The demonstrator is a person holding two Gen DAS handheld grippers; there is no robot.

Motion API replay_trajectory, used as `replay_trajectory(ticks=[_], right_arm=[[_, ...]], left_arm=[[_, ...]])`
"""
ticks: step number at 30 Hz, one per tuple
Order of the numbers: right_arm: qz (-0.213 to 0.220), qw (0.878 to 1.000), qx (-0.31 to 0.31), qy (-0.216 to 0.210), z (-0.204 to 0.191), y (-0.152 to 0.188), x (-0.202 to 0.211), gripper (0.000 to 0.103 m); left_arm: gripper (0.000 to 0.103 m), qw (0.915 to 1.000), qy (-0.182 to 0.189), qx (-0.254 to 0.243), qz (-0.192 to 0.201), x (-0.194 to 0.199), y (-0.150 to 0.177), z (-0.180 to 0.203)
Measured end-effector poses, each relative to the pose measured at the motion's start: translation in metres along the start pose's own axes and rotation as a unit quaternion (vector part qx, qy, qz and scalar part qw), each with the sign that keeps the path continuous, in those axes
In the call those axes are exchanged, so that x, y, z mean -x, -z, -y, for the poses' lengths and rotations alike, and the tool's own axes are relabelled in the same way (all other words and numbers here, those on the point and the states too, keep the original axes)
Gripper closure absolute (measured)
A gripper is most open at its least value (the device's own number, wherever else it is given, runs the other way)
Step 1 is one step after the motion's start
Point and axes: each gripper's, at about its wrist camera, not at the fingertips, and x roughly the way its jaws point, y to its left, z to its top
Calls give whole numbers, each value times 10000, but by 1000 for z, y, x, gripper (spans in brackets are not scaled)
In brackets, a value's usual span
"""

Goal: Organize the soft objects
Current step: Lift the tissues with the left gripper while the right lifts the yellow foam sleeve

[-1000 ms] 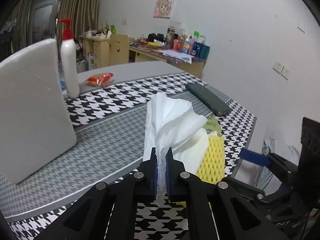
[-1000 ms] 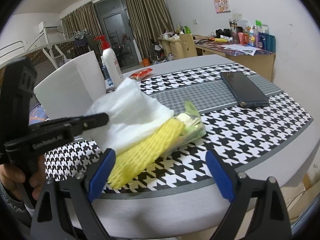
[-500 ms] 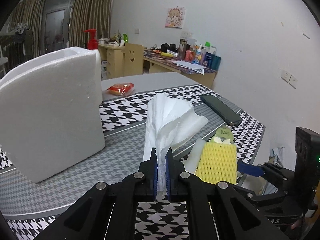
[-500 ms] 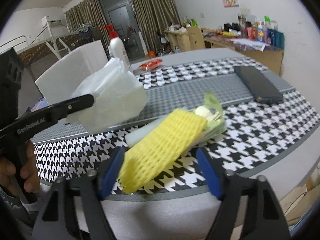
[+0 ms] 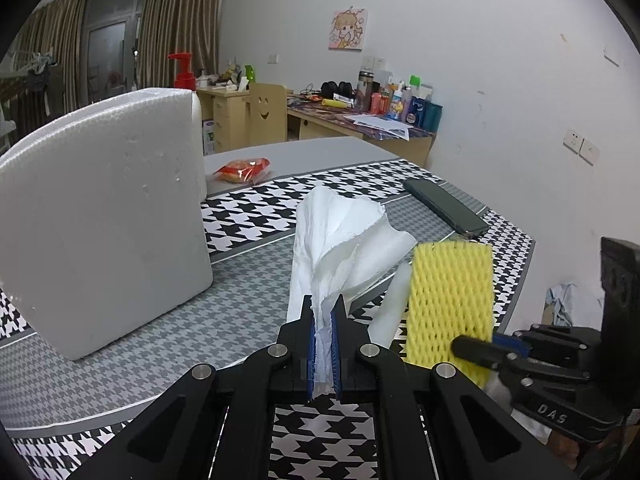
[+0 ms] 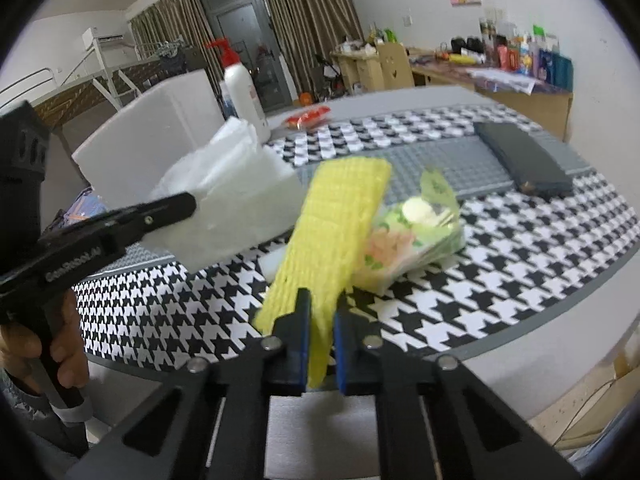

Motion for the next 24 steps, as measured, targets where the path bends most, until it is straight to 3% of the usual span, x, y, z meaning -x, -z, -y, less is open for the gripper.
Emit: replay_trajectory(ticks=[24], right_arm=[[534, 9982, 191, 195, -8, -23, 26, 91]], left_arm=[[96, 9995, -96, -34, 315, 29, -5, 2]])
